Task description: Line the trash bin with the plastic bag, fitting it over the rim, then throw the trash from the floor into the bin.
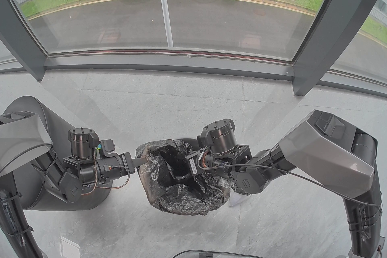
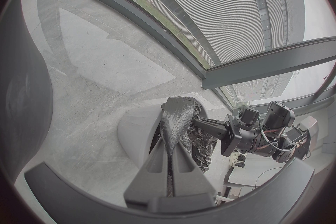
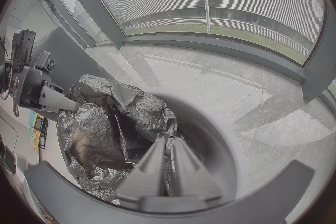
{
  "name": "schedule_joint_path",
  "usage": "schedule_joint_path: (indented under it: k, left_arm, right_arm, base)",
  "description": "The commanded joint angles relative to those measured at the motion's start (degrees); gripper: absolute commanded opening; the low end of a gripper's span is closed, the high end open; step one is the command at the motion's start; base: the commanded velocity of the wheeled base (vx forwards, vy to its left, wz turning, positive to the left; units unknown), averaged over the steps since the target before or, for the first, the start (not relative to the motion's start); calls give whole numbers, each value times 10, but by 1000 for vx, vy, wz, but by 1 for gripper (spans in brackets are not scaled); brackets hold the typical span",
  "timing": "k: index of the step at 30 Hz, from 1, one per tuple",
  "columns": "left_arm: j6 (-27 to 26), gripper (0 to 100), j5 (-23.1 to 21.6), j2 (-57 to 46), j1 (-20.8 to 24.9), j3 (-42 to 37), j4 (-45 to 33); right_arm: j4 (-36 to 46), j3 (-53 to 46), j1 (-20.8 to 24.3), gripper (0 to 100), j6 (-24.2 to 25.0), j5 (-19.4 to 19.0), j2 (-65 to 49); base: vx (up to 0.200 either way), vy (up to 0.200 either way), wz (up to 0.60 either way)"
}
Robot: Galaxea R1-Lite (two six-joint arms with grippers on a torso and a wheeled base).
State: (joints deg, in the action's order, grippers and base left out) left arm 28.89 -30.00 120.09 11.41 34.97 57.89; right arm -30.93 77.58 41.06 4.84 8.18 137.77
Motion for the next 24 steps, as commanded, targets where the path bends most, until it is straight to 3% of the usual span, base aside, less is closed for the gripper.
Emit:
schedule_joint_path:
  k: [1,16,24]
  left_arm:
    - [0,0,0,1,0,0,0]
    - [0,0,0,0,0,0,0]
    - [-2,0,-3,5,1,13,0]
  right_arm:
    - [0,-1,0,0,0,1,-7]
    - [0,-33,0,0,3,22,-71]
    - [0,-45,-25,0,-3,39,-87]
  base:
    - [0,0,0]
    - [0,0,0]
    - [0,0,0]
